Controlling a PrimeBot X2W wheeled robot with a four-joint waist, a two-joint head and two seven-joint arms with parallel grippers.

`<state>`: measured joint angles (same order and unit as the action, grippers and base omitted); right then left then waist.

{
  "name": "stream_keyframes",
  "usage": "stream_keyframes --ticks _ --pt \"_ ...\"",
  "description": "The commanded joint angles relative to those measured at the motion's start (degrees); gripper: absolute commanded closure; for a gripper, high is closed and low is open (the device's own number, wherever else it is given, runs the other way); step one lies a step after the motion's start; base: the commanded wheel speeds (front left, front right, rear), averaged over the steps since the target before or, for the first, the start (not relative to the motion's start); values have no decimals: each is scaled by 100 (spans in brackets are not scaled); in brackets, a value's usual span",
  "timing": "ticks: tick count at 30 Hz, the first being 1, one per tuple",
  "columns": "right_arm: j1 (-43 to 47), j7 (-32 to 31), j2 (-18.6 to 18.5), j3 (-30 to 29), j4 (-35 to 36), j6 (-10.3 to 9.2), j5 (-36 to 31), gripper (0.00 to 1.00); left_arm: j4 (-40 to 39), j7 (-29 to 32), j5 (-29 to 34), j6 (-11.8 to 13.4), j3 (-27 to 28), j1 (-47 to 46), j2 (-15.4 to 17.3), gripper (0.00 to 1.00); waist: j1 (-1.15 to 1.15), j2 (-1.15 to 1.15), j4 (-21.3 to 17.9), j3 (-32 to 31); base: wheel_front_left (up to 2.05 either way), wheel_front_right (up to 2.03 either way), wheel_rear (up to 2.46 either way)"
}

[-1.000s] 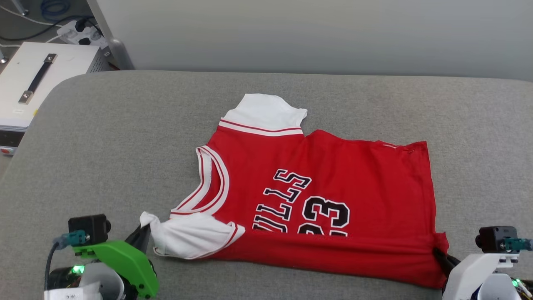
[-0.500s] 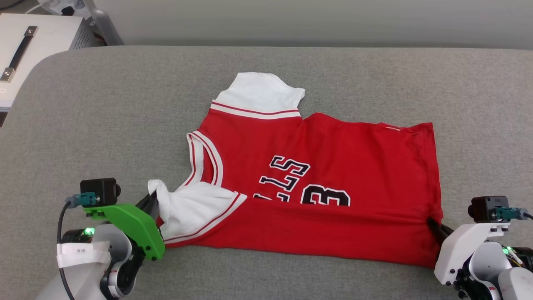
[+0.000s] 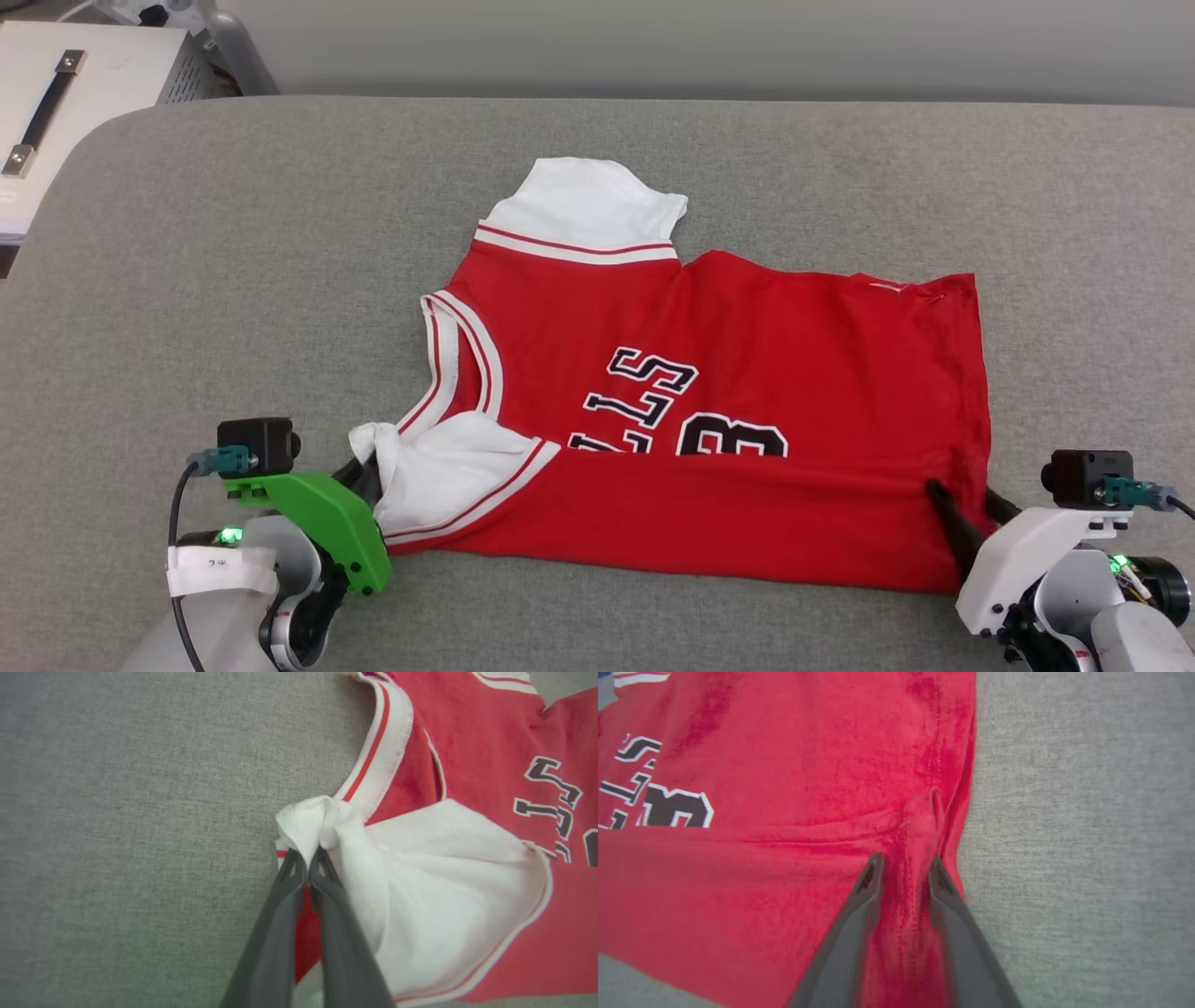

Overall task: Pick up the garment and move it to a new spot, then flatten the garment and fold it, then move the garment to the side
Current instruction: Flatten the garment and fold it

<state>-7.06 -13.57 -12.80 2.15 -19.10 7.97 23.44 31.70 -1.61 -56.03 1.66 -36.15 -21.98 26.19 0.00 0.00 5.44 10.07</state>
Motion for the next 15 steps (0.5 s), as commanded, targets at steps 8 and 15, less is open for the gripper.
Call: stream_keyframes --ticks 8,15 --pt "233 1024 154 -219 -8 -48 -58 0 317 -385 -42 170 227 -89 31 0 0 0 10 -411 0 0 0" --pt "371 1619 338 -518 270 -48 -499 0 224 -504 -85 412 405 23 241 0 0 0 -47 -680 0 0 0"
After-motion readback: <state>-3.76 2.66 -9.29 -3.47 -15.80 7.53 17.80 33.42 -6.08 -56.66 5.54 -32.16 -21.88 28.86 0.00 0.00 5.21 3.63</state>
